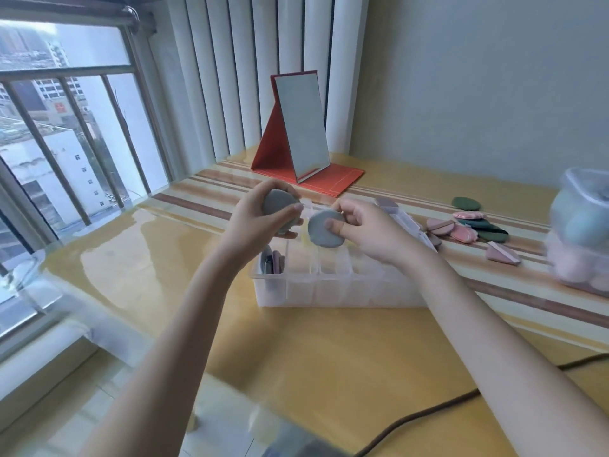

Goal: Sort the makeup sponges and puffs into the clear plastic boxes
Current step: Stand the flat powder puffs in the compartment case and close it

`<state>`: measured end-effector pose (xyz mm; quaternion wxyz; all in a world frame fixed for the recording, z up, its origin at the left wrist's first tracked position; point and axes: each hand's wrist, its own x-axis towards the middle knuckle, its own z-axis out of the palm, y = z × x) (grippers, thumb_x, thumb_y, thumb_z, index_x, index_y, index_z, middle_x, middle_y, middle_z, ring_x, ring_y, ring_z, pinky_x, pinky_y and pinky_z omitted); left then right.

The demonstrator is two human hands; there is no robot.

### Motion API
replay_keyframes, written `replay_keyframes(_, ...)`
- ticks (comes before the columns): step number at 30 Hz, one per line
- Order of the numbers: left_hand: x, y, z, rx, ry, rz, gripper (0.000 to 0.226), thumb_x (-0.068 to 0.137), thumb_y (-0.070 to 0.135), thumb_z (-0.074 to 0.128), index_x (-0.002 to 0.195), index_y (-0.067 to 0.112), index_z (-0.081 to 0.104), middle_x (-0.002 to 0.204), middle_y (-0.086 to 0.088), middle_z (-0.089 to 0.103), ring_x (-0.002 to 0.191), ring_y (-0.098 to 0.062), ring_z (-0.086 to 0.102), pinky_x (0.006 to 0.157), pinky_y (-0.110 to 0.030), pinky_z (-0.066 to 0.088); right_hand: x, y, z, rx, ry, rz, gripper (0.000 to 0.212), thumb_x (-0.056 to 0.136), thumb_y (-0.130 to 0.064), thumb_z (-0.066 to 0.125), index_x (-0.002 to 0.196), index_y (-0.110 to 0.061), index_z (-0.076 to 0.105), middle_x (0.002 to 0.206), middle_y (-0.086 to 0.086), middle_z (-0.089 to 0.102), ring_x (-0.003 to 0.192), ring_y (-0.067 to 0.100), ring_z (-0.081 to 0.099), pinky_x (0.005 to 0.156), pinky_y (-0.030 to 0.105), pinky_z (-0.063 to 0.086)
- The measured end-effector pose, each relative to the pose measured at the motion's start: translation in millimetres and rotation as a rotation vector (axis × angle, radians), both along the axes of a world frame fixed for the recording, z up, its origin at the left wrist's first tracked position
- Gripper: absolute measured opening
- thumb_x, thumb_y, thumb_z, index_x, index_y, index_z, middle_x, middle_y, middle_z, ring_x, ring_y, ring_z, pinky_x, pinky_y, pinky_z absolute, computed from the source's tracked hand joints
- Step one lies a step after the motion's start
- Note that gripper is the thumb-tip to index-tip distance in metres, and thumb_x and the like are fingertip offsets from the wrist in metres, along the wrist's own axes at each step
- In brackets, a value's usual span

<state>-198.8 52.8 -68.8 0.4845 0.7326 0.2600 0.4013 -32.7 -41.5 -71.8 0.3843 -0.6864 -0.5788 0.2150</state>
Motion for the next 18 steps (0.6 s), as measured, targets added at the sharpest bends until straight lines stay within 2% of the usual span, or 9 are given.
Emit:
replay_keyframes(2,4,-13,-4,0.046,-0.027,0.037,0.011,0.086,0.013,0.067,0.093,0.012,0.058,0.094,-0.007,0.062,0.080,-0.022,0.070,0.058,-0.026,0.057,5,-9,3,-0.026,-0.007,0.010,0.014,0.096,-0.025,0.058,0.089,-0.012,0.057,0.082,0.023,0.062,0.075,0.018,0.047,0.069,0.032,0.031)
replay_keyframes(4,8,-25,-8,0.080,-0.060,0.066,0.009,0.086,0.011,0.066,0.090,0.014,0.059,0.087,0.000,0.061,0.075,-0.014,0.069,0.057,-0.027,0.057,6,-18,9,-0.024,0.021,0.035,0.010,0.095,-0.026,0.060,0.087,-0.019,0.060,0.088,0.019,0.066,0.078,0.018,0.051,0.072,0.032,0.033)
replay_keyframes(5,9,-28,-9,0.089,-0.077,0.072,0.009,0.086,0.009,0.066,0.091,0.012,0.059,0.085,0.001,0.060,0.072,-0.009,0.068,0.056,-0.026,0.057,4,-21,14,0.002,0.033,0.050,0.008,0.093,-0.026,0.062,0.085,-0.024,0.062,0.094,0.013,0.068,0.083,0.016,0.054,0.075,0.031,0.036)
replay_keyframes(7,8,-27,-3,0.035,-0.139,0.086,0.009,0.086,0.007,0.066,0.093,0.007,0.060,0.084,0.001,0.060,0.068,-0.003,0.067,0.053,-0.022,0.054,-3,-22,22,0.080,0.026,0.092,0.009,0.087,-0.026,0.069,0.081,-0.033,0.066,0.102,-0.003,0.059,0.091,0.009,0.050,0.079,0.022,0.036)
replay_keyframes(10,3,-20,10,-0.150,-0.314,0.112,0.009,0.087,0.011,0.066,0.089,0.015,0.058,0.083,-0.001,0.063,0.070,-0.013,0.069,0.055,-0.025,0.056,-17,-19,30,0.013,-0.079,0.249,0.020,0.082,-0.020,0.076,0.081,-0.039,0.073,0.090,-0.011,0.050,0.082,0.008,0.046,0.070,0.014,0.037)
replay_keyframes(12,7,-17,10,-0.082,-0.311,0.158,0.010,0.086,0.012,0.067,0.085,0.018,0.059,0.083,-0.001,0.064,0.074,-0.019,0.068,0.055,-0.024,0.055,-24,-16,30,-0.099,-0.195,0.336,0.025,0.081,-0.013,0.075,0.083,-0.037,0.075,0.084,-0.013,0.053,0.076,0.007,0.048,0.066,0.014,0.040)
replay_keyframes(15,15,-18,-3,0.035,-0.235,0.113,0.007,0.084,0.012,0.068,0.083,0.016,0.061,0.083,0.001,0.062,0.075,-0.011,0.061,0.061,-0.022,0.049,-33,-13,31,-0.155,-0.333,0.345,0.024,0.081,-0.008,0.071,0.082,-0.032,0.065,0.082,-0.013,0.057,0.074,0.005,0.051,0.064,0.017,0.044)
replay_keyframes(18,12,-13,-16,-0.009,-0.240,0.074,0.006,0.084,0.021,0.065,0.083,0.018,0.060,0.080,0.003,0.061,0.073,-0.009,0.056,0.063,-0.022,0.047,-39,-13,28,-0.126,-0.439,0.322,0.023,0.081,-0.004,0.065,0.081,-0.022,0.051,0.081,-0.011,0.054,0.076,0.011,0.053,0.065,0.024,0.044)
